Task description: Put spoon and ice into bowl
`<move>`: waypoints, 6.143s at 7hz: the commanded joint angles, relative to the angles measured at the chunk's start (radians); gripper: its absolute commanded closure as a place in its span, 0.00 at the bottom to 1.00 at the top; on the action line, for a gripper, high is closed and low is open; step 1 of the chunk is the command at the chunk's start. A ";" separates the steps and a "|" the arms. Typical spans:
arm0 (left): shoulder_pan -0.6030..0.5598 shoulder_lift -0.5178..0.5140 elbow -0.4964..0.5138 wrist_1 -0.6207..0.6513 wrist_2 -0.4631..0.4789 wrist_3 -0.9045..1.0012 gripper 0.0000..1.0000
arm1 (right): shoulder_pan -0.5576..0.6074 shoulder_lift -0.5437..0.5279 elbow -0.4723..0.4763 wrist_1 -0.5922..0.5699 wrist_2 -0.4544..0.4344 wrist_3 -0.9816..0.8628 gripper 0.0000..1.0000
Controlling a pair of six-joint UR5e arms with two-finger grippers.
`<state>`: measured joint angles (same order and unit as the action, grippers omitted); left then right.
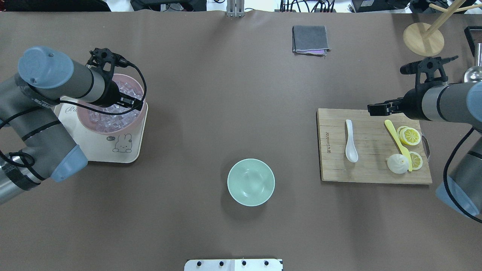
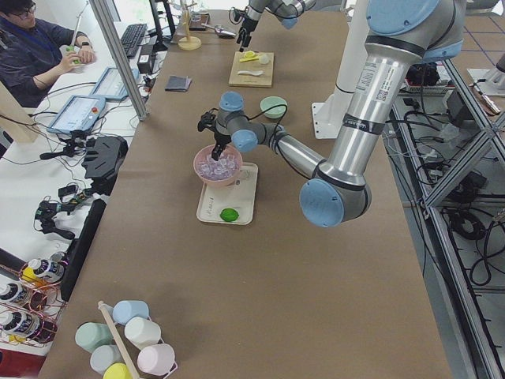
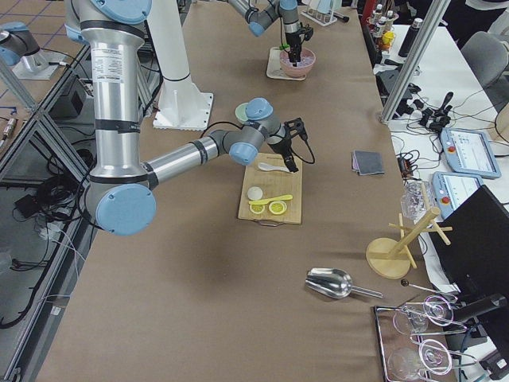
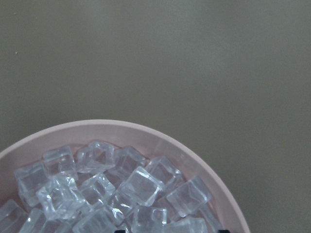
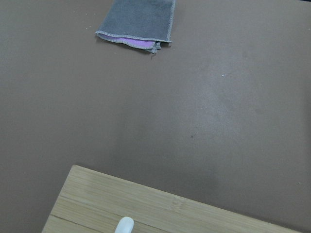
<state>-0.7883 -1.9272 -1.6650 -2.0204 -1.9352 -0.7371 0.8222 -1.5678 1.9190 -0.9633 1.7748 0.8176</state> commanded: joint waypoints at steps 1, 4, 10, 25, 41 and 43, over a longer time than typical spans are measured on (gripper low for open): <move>0.011 -0.003 0.001 -0.001 0.009 -0.004 0.31 | 0.000 0.000 0.000 0.002 0.000 0.000 0.00; 0.011 -0.003 -0.001 -0.001 0.016 0.004 0.63 | 0.000 0.000 0.002 0.003 0.002 0.000 0.00; -0.034 0.005 -0.119 -0.004 0.007 -0.010 1.00 | -0.002 0.000 0.002 0.005 0.000 0.002 0.00; 0.532 -0.199 -0.040 -0.345 0.504 -0.705 0.02 | -0.048 0.021 -0.003 0.000 -0.052 0.012 0.00; -0.319 0.263 -0.160 0.040 -0.208 0.243 0.02 | -0.287 0.090 -0.080 -0.110 -0.248 0.360 1.00; -0.318 0.263 -0.160 0.040 -0.208 0.243 0.02 | -0.285 0.112 -0.066 -0.112 -0.245 0.360 1.00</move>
<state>-1.1067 -1.6644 -1.8261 -1.9800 -2.1432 -0.4939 0.5363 -1.4682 1.8437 -1.0737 1.5280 1.1779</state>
